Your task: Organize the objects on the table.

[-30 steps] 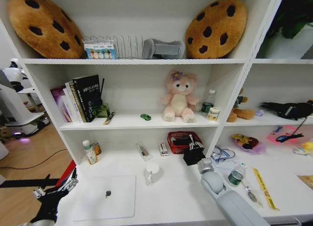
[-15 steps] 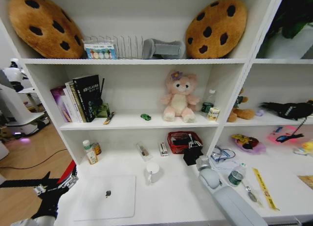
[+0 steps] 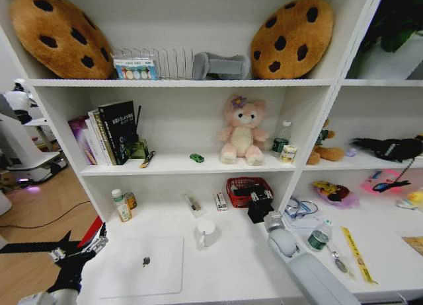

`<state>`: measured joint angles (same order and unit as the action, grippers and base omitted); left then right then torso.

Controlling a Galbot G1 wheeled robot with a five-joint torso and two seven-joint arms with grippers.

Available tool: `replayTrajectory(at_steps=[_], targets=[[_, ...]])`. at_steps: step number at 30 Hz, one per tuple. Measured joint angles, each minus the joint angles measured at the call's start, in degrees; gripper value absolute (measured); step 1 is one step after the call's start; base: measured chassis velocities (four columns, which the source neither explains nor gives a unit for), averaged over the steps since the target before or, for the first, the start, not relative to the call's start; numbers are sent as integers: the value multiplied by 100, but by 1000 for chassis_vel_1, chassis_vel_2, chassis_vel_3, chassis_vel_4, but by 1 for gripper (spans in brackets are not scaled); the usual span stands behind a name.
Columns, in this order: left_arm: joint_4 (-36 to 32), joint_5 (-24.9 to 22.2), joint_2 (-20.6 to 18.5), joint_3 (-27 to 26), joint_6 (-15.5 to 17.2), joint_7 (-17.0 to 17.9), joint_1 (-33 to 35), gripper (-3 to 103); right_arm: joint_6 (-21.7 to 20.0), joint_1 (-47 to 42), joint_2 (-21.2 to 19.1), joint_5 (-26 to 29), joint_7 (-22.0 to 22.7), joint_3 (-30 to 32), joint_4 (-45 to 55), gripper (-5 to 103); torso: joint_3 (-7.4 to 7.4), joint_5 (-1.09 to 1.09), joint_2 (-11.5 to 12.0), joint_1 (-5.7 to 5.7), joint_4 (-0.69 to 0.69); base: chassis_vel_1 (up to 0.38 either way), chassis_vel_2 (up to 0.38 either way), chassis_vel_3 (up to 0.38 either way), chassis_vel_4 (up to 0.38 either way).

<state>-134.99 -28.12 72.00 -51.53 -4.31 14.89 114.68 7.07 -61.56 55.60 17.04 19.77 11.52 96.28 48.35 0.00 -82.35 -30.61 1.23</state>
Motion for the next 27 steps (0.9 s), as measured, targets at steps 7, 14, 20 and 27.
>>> replayTrajectory(at_steps=[7,14,20,27], targets=[[7,2,20,9,-20,-16,2,100,-593,-1139,-254,354,208,342,1427,91,0,1,0,0,3,0,0,0,0],[47,0,63,6,-110,-89,26,100,-914,-2333,-185,345,366,890,2413,100,0,0,-1,0,0,0,0,0,0],[83,-8,110,3,-186,-143,62,100,-1017,-3348,11,760,364,1450,2618,100,0,0,-1,0,2,0,0,0,0],[98,-7,120,21,-231,-168,102,100,-1936,-3510,-25,1406,651,1732,2785,100,0,0,0,0,1,0,0,0,0]])
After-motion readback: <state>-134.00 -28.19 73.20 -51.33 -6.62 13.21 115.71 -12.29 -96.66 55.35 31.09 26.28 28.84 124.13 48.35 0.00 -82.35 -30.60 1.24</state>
